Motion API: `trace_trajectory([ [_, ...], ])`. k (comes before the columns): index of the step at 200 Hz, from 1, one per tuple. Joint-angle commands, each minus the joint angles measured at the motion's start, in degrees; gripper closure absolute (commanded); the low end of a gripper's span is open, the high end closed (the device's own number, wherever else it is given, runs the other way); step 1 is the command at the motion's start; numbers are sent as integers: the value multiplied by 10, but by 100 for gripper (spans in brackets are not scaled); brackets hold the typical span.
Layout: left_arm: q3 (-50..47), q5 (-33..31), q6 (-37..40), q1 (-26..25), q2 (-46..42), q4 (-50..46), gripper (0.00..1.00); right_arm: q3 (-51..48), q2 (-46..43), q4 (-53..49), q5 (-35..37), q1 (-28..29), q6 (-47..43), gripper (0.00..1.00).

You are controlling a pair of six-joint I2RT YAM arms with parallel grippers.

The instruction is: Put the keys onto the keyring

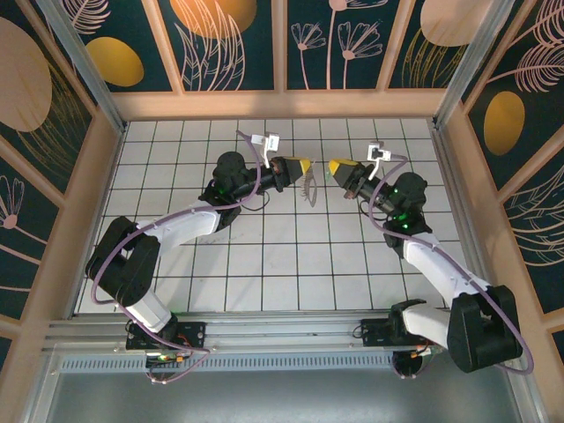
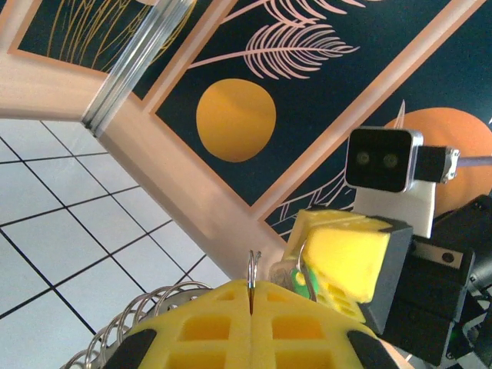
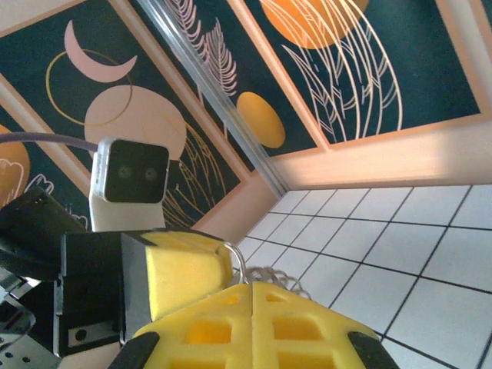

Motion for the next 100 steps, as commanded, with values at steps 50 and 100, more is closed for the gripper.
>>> trace_trajectory([
  [50,18,19,29,-7,-1,7,100,68,52,27,-29,28,3,100],
  [100,19,19,33,-8,-3,6,100,86,73,24,-30,41,1,100],
])
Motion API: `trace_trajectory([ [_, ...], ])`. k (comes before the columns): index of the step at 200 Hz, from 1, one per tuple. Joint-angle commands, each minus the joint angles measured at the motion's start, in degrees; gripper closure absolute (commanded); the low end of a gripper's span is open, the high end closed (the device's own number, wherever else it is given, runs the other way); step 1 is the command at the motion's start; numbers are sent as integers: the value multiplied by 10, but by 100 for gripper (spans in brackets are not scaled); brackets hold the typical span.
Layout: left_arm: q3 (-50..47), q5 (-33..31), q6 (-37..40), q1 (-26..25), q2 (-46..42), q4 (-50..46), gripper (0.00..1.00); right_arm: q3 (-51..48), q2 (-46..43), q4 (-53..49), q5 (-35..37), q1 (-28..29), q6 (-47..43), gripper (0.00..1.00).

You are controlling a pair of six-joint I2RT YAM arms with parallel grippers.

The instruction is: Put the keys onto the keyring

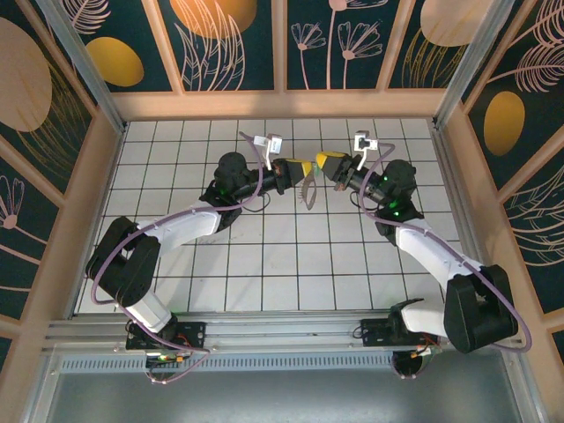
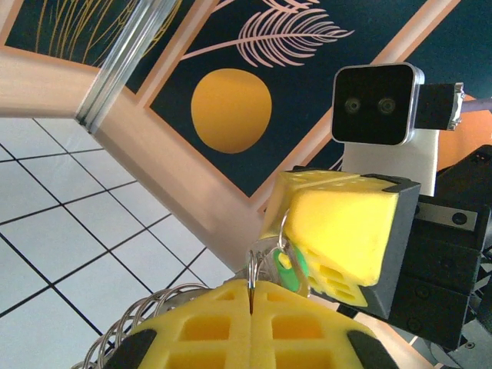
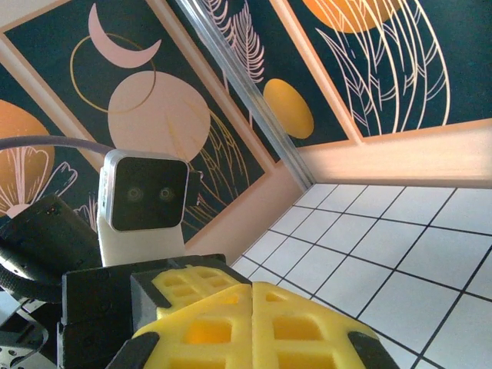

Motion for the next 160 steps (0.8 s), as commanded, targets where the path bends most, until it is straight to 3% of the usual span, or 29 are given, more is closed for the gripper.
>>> trace_trajectory([
  [1,19,9,14,-4,-3,10,100,25,8,20,-15,8,0,100],
  [160,11,1,36,-6,-20,17,100,37,31,-65,18,9,-23,100],
])
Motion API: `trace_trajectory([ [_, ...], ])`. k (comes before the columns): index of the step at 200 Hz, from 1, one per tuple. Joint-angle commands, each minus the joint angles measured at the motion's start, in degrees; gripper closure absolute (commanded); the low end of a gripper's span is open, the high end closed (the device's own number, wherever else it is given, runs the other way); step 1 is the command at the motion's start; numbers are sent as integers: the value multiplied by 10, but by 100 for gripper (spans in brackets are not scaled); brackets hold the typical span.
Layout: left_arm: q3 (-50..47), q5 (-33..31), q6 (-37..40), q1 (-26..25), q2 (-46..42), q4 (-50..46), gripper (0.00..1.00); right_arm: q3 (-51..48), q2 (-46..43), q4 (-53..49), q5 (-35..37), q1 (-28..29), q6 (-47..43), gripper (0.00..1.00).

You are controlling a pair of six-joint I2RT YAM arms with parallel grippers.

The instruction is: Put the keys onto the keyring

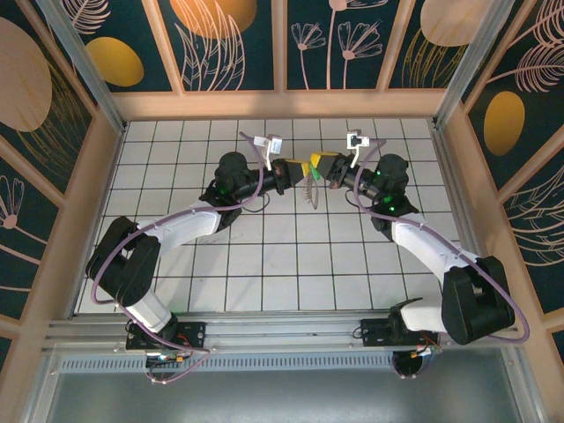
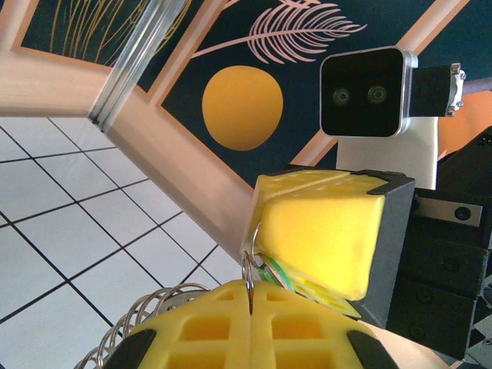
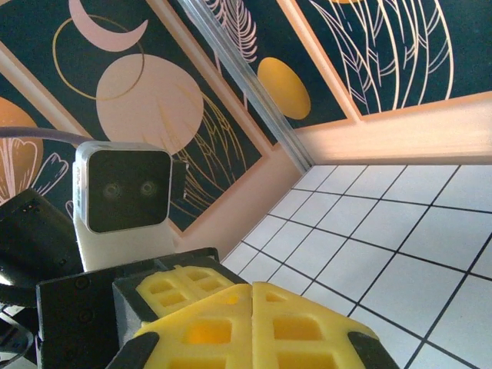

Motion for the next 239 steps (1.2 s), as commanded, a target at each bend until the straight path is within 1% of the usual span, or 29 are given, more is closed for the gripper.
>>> trace_trajectory([
  [1,11,9,17,-6,-20,32,100,11,4,-25,15,-3,-15,100],
  [77,5,5,24,-6,-28,40,100,-11,-12,-31,17,-21,-6,100],
  [118,1,1,30,-6,-30,45,100,-14,-11,-27,0,-22,4,100],
  [138,-6,-2,30,-6,-32,63,100,-21,-9,-17,-13,-22,16,100],
  [208,-17,1,23,-5,-27,132,100,-48,-19,8,-24,-31,43,100],
  [239,-34,4,18,-6,-22,165,100,-59,-14,50,-41,-42,80,100],
])
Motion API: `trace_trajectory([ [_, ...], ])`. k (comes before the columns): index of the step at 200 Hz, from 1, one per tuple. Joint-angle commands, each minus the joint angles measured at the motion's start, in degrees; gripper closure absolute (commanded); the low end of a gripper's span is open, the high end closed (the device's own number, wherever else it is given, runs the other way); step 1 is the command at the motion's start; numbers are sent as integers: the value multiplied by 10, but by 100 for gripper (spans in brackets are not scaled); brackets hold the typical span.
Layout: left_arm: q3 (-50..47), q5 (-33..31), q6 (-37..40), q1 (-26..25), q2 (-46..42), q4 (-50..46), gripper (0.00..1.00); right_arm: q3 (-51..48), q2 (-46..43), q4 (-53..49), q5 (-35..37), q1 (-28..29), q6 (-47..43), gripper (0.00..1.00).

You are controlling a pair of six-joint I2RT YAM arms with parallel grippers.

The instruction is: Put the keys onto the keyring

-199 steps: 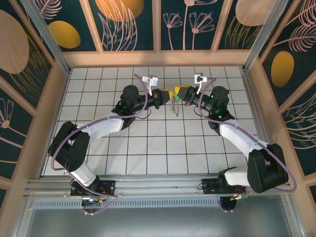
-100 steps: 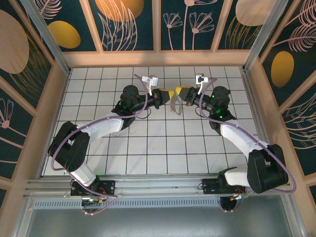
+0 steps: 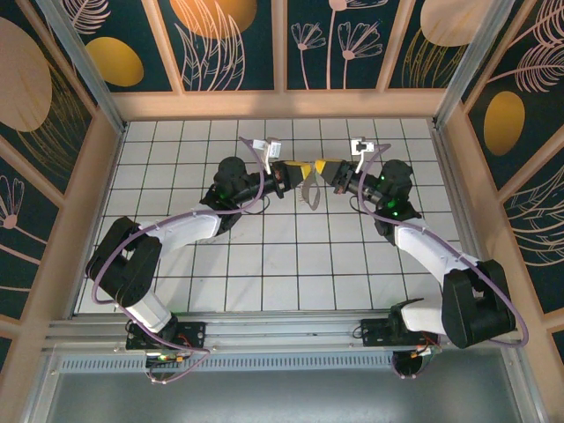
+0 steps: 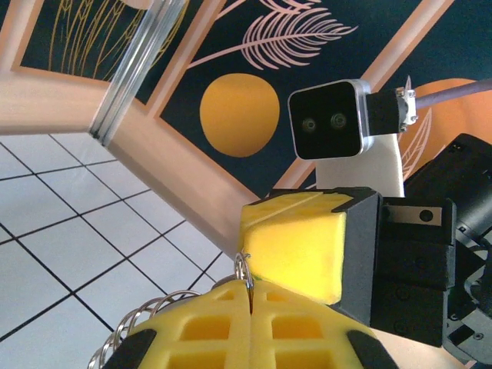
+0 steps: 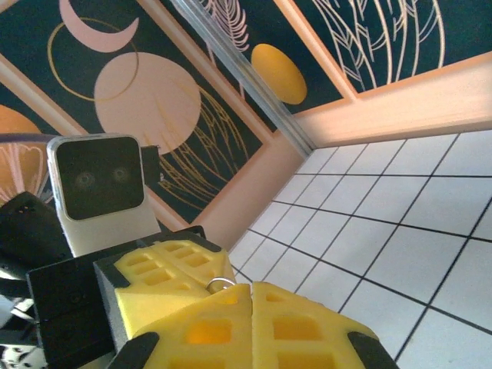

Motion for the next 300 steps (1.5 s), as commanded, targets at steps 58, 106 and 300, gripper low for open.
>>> trace_trajectory([
  [58,-30,14,-12,-3,-8,207,100,-28,23,133,-47,-27,119,100],
  [106,-28,13,-20,-3,6,238,100,-28,19,137,-48,-26,130,98],
  [300,4,58,-73,-3,81,262,100,-56,5,263,-77,-59,150,49],
])
